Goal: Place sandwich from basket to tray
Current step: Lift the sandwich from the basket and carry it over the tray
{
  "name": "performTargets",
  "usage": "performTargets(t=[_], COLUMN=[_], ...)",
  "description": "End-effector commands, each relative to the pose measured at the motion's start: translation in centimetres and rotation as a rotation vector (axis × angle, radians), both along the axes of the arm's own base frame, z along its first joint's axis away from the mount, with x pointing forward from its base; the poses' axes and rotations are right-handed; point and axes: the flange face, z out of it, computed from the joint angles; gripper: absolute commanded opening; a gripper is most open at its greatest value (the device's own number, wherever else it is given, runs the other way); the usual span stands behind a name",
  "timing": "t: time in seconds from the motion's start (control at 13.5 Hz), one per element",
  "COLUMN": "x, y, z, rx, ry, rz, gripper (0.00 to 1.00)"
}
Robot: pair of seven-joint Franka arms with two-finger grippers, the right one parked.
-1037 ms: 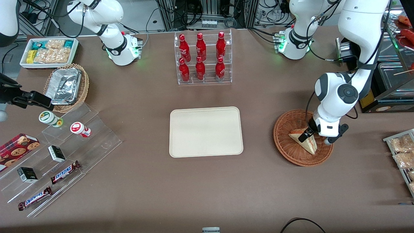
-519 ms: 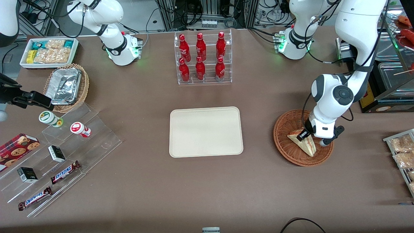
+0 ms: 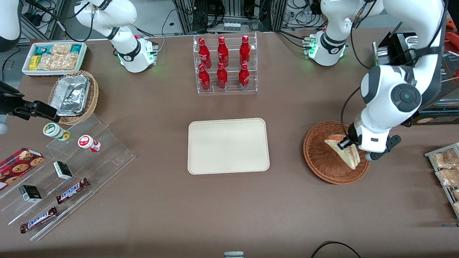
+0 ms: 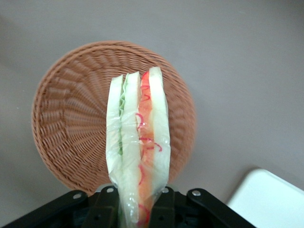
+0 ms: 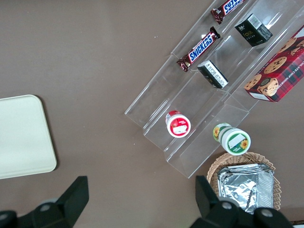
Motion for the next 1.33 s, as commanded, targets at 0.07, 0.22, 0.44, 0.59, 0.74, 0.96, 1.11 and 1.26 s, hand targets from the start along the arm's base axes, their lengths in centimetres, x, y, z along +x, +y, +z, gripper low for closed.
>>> performTargets(t=[0.07, 0.22, 0.44, 0.59, 0.74, 0.96, 1.11, 1.26], x=[-0.1, -1.4, -2.8, -4.1, -5.4, -6.8, -8.0, -9.6], y=[-9.7, -16.3, -22.6, -26.2, -29.7, -34.8, -37.2, -39.6], z=[2.3, 0.9, -0.4, -2.3, -4.4, -7.7, -10.5, -13.2], rx=[0.021, 0.023, 0.014, 0.016, 0.031, 0.019, 0.0, -0.016], ry=[0.006, 0.014, 0.017, 0.031, 0.039, 0.009, -0.014, -0.038], rz=[-0.161, -0.263, -0.343, -0.398, -0.46, -0.528, -0.557, -0.599], gripper=[0.0, 0.0, 0.0, 0.0, 0.0, 0.0, 0.0, 0.0])
